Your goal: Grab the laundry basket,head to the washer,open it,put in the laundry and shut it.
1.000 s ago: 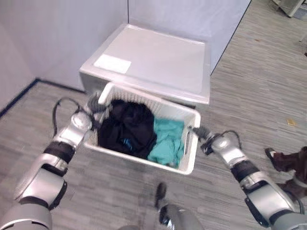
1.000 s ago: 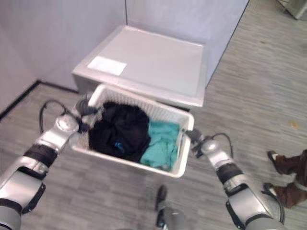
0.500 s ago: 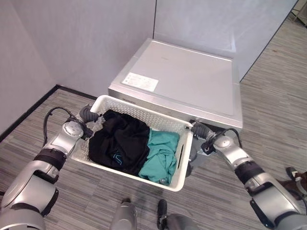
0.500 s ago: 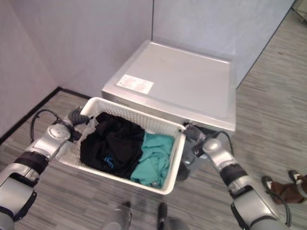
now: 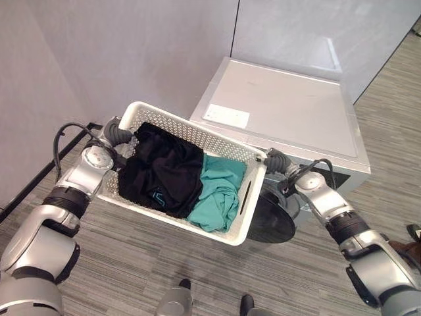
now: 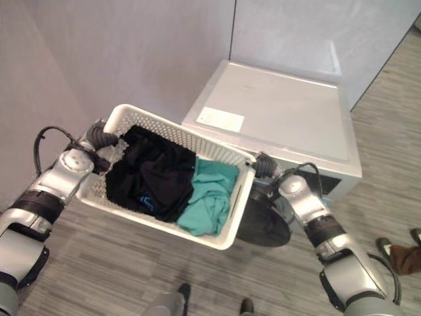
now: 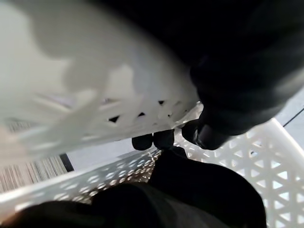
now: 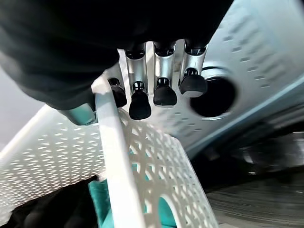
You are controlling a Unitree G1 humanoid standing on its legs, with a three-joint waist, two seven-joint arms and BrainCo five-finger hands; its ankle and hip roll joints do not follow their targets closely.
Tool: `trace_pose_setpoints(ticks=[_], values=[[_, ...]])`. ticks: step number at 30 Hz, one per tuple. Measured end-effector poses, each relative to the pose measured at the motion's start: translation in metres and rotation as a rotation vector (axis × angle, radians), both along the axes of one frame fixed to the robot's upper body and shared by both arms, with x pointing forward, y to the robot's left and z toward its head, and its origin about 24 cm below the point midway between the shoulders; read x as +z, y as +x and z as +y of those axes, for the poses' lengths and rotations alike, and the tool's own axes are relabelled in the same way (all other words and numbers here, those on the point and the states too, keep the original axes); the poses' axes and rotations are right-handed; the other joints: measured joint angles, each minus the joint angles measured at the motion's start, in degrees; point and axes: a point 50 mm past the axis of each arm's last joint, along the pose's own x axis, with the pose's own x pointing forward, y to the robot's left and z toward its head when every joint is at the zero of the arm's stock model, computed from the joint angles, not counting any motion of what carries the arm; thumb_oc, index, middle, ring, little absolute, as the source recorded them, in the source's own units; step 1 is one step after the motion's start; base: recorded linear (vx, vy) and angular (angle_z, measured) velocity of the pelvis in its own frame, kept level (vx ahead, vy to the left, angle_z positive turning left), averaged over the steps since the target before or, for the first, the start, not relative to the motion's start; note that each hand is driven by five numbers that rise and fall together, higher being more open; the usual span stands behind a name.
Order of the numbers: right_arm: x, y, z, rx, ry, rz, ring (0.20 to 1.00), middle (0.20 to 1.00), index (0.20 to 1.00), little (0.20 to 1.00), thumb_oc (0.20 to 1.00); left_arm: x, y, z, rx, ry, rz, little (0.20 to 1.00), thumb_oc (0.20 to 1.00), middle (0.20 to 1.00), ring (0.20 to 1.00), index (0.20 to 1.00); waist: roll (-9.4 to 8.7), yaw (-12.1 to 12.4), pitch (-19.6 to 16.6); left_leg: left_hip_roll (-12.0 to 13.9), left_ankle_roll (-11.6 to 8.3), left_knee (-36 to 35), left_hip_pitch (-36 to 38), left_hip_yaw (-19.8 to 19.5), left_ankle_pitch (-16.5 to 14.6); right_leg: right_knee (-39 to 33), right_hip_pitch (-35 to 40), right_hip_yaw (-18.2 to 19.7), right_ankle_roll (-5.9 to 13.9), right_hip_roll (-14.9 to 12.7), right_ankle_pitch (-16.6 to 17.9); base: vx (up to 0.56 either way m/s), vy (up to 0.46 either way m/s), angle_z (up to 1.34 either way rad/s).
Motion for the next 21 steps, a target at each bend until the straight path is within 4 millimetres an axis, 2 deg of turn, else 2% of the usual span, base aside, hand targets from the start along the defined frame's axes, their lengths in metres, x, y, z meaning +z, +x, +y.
trace_pose_setpoints(ticks=[2, 3, 7, 12, 16, 21], values=[[-0.002, -0.006, 0.002, 0.012, 0.006, -0.003, 0.2, 0.2, 0.2, 0.2, 0.2, 0.004, -0.004, 0.002, -0.01, 0.025, -0.013, 0.2, 0.2, 0.2, 0.2, 0.2, -0.14, 0.2, 0.0, 0.7, -0.33, -0.6, 0.7, -0.5, 0.1, -0.4, 0.6, -0.3, 1.03, 0.6, 0.9, 0.0, 0.03, 0.06], [-0.001, -0.011, 0.003, 0.02, 0.011, -0.019, 0.2, 0.2, 0.2, 0.2, 0.2, 0.006, -0.007, 0.003, -0.016, 0.017, -0.028, 0.2, 0.2, 0.2, 0.2, 0.2, -0.14, 0.2, 0.0, 1.3, -1.1, -1.3, 0.8, -0.5, 0.6, -0.9, 0.6, -0.3, 1.68, 1.2, 1.5, 0.0, 0.014, 0.03], [-0.004, -0.019, 0.003, 0.032, 0.019, -0.019, 0.2, 0.2, 0.2, 0.2, 0.2, -0.001, -0.011, 0.006, -0.013, 0.02, -0.019, 0.2, 0.2, 0.2, 0.2, 0.2, -0.44, 0.2, 0.0, 3.0, -2.07, -2.3, 1.8, -0.4, 0.7, -2.0, 1.3, -0.2, 1.06, 2.9, 2.0, 0.0, 0.005, -0.09], [-0.003, -0.02, 0.004, 0.05, 0.018, -0.014, 0.2, 0.2, 0.2, 0.2, 0.2, 0.001, -0.012, 0.007, -0.01, 0.024, -0.021, 0.2, 0.2, 0.2, 0.2, 0.2, -1.05, 0.9, 0.0, 4.6, -3.07, -4.2, 3.6, 0.6, 1.1, -3.1, 2.0, 0.7, 0.22, 4.3, 2.5, 0.0, 0.03, -0.13], [0.009, -0.015, 0.005, 0.054, 0.012, -0.054, 0.2, 0.2, 0.2, 0.2, 0.2, 0.008, -0.012, 0.01, -0.004, 0.035, -0.036, 0.2, 0.2, 0.2, 0.2, 0.2, -1.12, 1.6, 0.0, 4.7, -3.01, -5.0, 4.5, 1.6, 1.2, -3.6, 2.1, 1.6, -0.01, 4.0, 2.5, -0.01, 0.031, -0.15], [0.055, 0.006, 0.012, 0.094, -0.077, -0.157, 0.2, 0.2, 0.2, 0.2, 0.2, 0.039, -0.004, 0.019, 0.034, 0.124, -0.069, 0.2, 0.2, 0.2, 0.2, 0.2, -1.03, 1.5, -0.1, 5.1, -3.01, -4.8, 4.8, 2.9, 1.2, -3.9, 1.8, 2.9, -0.24, 4.0, 3.1, 0.0, -0.006, -0.15]])
